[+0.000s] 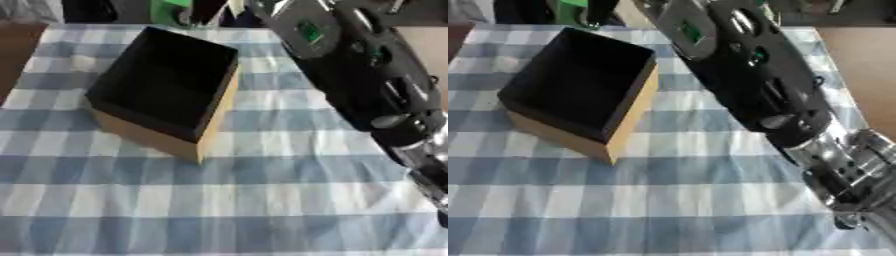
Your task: Pick up objects on the table and place them in the box.
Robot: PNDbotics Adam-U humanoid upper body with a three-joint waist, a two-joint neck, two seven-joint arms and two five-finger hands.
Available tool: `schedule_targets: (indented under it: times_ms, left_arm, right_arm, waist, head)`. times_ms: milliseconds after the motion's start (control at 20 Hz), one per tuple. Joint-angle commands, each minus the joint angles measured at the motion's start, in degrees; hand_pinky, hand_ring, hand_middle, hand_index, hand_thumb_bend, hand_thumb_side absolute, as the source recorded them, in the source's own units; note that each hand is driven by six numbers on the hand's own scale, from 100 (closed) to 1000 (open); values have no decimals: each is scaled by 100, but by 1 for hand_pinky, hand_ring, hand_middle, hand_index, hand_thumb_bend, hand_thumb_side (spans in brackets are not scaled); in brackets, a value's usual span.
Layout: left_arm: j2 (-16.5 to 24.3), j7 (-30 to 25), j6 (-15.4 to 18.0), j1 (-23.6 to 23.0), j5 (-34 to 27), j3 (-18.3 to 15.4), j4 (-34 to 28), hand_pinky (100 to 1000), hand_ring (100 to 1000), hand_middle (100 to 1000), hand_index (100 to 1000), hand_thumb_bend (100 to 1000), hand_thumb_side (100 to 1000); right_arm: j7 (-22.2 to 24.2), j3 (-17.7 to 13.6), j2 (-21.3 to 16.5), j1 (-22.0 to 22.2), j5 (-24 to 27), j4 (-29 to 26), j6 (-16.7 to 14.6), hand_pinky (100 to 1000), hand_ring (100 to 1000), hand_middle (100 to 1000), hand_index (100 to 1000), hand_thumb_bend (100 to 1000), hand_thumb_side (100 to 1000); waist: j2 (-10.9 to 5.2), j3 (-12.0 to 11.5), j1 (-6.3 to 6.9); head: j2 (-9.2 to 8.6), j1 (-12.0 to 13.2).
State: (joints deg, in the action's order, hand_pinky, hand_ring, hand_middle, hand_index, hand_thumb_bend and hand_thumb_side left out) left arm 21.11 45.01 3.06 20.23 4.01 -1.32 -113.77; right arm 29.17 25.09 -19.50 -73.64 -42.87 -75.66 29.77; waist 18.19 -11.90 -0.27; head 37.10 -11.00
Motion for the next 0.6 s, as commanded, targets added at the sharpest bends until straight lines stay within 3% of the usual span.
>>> schedule_targets:
  times_ms: [50, 400, 600]
  left_arm:
    - [64, -18, 4, 77, -17, -17, -82, 628, 686, 570, 722, 175, 378]
    - [46, -16, 6, 81, -26, -18, -82, 628, 686, 570, 722, 174, 379]
    - [44, -12, 2, 70, -30, -23, -82, 628, 686, 571, 722, 174, 379]
  right_arm:
    - [-116, -60, 124, -139, -112, 317, -116, 838, 769, 419, 510, 100, 100]
    - [-11, 25, 201, -57, -349, 642, -234, 842, 778, 424, 512, 100, 100]
    - [256, 92, 179, -24, -409, 701, -414, 865, 820, 543, 613, 100, 100]
  waist:
    - [-90, -33, 21]
    - [-75, -31, 22]
    - [-74, -18, 31]
  head:
    - [-62, -36]
    - [-78, -33]
    - [-70, -34]
